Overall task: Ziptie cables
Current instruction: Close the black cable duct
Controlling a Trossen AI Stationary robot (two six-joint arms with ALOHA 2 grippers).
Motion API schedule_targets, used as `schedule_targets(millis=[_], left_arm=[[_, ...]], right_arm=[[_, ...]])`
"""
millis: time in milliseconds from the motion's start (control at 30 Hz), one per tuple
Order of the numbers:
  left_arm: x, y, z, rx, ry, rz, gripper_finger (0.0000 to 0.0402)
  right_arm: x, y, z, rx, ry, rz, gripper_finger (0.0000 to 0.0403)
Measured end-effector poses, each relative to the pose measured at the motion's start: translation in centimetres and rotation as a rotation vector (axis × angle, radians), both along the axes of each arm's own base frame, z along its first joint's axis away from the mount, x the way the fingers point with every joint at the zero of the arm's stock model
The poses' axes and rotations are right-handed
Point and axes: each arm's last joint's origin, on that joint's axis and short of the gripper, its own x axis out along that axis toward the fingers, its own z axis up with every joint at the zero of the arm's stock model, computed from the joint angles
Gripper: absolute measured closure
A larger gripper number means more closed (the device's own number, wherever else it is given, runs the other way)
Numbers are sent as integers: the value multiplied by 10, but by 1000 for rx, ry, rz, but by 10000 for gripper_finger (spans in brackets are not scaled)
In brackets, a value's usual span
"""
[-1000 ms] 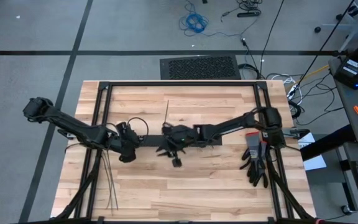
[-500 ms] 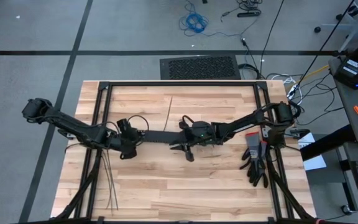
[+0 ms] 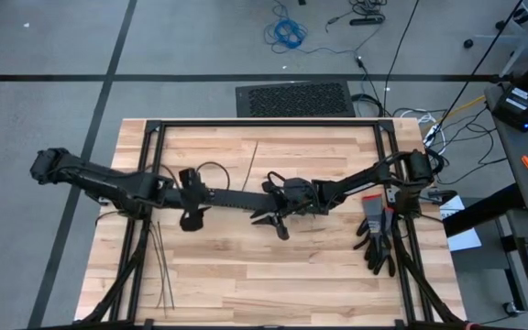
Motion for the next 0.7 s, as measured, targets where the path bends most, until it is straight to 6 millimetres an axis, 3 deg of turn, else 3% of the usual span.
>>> schedule_targets(millis=[100,333,700], left_arm=[[0,10,3,-64,46,-5,90],[4,45,-16,-51,139,26,8],[17,75,-51,-193,310,32,2]], right_arm=[[0,0,0,2,3,16,323],[-1,1,-3,-5,29,49,323],[-3,1,-7,0,73,51,323]])
